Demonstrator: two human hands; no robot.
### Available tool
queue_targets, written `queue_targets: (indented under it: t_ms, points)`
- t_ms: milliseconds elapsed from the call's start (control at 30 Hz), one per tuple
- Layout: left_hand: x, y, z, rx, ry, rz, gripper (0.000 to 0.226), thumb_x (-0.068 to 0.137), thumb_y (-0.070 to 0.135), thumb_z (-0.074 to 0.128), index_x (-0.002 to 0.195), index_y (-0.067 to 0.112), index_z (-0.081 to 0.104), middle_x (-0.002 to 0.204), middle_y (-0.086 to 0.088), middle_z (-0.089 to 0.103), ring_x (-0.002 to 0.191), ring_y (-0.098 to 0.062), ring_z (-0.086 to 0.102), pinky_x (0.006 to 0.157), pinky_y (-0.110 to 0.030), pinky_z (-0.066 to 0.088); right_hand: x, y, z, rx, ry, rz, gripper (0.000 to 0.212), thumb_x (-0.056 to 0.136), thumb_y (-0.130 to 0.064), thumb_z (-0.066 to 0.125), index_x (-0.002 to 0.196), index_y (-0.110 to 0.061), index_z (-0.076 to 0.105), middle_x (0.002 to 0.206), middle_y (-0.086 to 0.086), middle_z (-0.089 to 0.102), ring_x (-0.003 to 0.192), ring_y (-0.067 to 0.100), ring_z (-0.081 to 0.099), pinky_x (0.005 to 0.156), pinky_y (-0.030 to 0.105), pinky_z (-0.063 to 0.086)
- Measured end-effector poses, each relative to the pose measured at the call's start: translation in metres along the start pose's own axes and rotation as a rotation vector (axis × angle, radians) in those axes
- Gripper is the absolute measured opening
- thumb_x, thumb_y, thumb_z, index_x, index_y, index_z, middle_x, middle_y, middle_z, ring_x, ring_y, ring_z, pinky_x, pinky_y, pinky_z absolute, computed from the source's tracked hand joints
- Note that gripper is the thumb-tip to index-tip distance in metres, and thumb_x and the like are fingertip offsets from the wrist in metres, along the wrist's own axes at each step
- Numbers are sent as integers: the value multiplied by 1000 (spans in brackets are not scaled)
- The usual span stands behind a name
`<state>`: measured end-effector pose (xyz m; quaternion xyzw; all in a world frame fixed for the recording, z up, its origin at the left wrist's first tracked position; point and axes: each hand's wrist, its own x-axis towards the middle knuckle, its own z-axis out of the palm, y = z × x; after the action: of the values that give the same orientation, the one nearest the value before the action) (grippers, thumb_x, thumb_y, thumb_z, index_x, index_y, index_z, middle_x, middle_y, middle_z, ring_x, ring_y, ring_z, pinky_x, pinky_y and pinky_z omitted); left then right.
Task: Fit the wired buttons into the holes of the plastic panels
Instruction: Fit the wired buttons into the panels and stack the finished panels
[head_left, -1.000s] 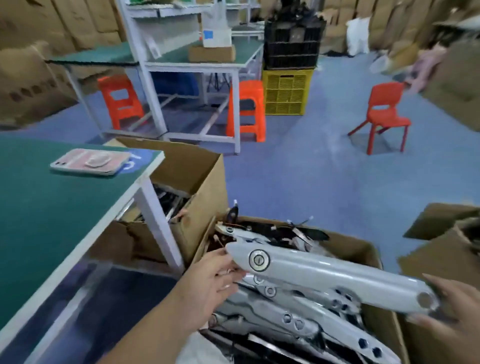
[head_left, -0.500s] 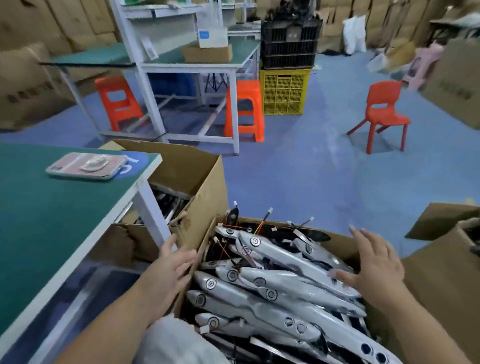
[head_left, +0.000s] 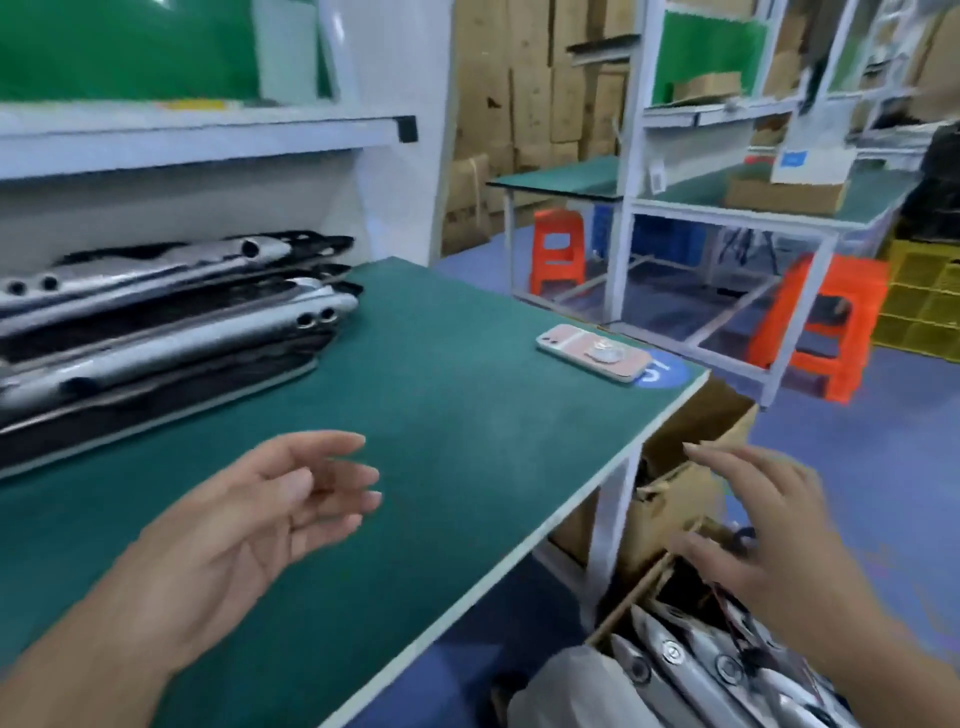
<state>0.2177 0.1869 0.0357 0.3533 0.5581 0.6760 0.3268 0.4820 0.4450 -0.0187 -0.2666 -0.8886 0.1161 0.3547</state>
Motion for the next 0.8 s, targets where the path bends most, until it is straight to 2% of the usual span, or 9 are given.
queue_targets:
  t_ms: [100, 167, 267, 367, 467, 533, 600, 700, 800]
  points:
    - [-37, 9, -68, 143, 295, 94, 27, 80, 14, 54, 100, 15, 73, 95, -13, 72, 90, -25, 71, 76, -30, 58, 44, -82, 52, 97, -27, -292, 67, 70, -68, 61, 122, -26, 57, 114, -14, 47, 109, 16, 42, 96, 34, 37]
    - [-66, 6, -113, 189, 490, 105, 27, 81, 13, 52, 99, 13, 71, 91, -11, 73, 87, -22, 71, 74, -25, 57, 66, -133, 88, 171, -97, -415, 67, 70, -67, 62, 122, -25, 59, 115, -13, 51, 112, 16, 43, 98, 37, 37]
    - [-113, -4, -169, 298, 754, 100, 34, 91, 1, 48, 93, 24, 73, 88, -6, 73, 85, -14, 71, 74, -18, 56, 96, -201, 144, 174, -215, -559, 60, 76, -62, 52, 123, -27, 59, 119, -8, 57, 115, 22, 50, 100, 43, 39]
    - [-140, -9, -206, 353, 1028, 106, 39, 94, -3, 47, 88, 27, 71, 88, -5, 70, 76, -4, 68, 70, -12, 54, 116, -256, 203, 134, -328, -540, 43, 87, -47, 54, 127, -33, 55, 130, -13, 50, 127, 16, 37, 107, 36, 23]
    - [-138, -5, -224, 372, 1228, 138, 32, 94, 0, 49, 89, 27, 65, 94, -1, 66, 78, -1, 64, 72, -15, 52, 128, -290, 254, 46, -297, -394, 38, 93, -31, 48, 130, -33, 51, 138, -13, 42, 130, 12, 29, 107, 33, 14]
    - [-131, -3, -224, 412, 1263, 118, 29, 93, 2, 51, 90, 28, 64, 95, 2, 65, 88, -10, 62, 81, -25, 49, 139, -305, 277, -18, -262, -301, 40, 92, -25, 47, 132, -32, 48, 141, -9, 39, 132, 15, 26, 108, 39, 17]
    - [-128, -5, -219, 483, 1228, 85, 31, 91, 3, 54, 91, 33, 63, 96, 6, 66, 91, -9, 62, 84, -28, 45, 150, -313, 293, -87, -276, -227, 46, 91, -22, 48, 135, -33, 43, 146, -5, 31, 134, 19, 19, 109, 45, 17]
    - [-127, -6, -217, 537, 1204, 59, 31, 89, 3, 58, 91, 34, 63, 96, 4, 66, 87, 0, 60, 80, -19, 42, 164, -321, 311, -160, -362, -135, 50, 94, -29, 48, 140, -42, 32, 152, -1, 16, 135, 24, 8, 109, 52, 15]
    - [-127, -6, -218, 545, 1217, 50, 29, 89, 4, 59, 92, 33, 62, 99, 6, 64, 87, 5, 58, 74, -5, 38, 174, -325, 316, -196, -416, -85, 29, 96, -35, 44, 122, -45, 48, 152, -2, 16, 133, 25, 7, 108, 54, 15]
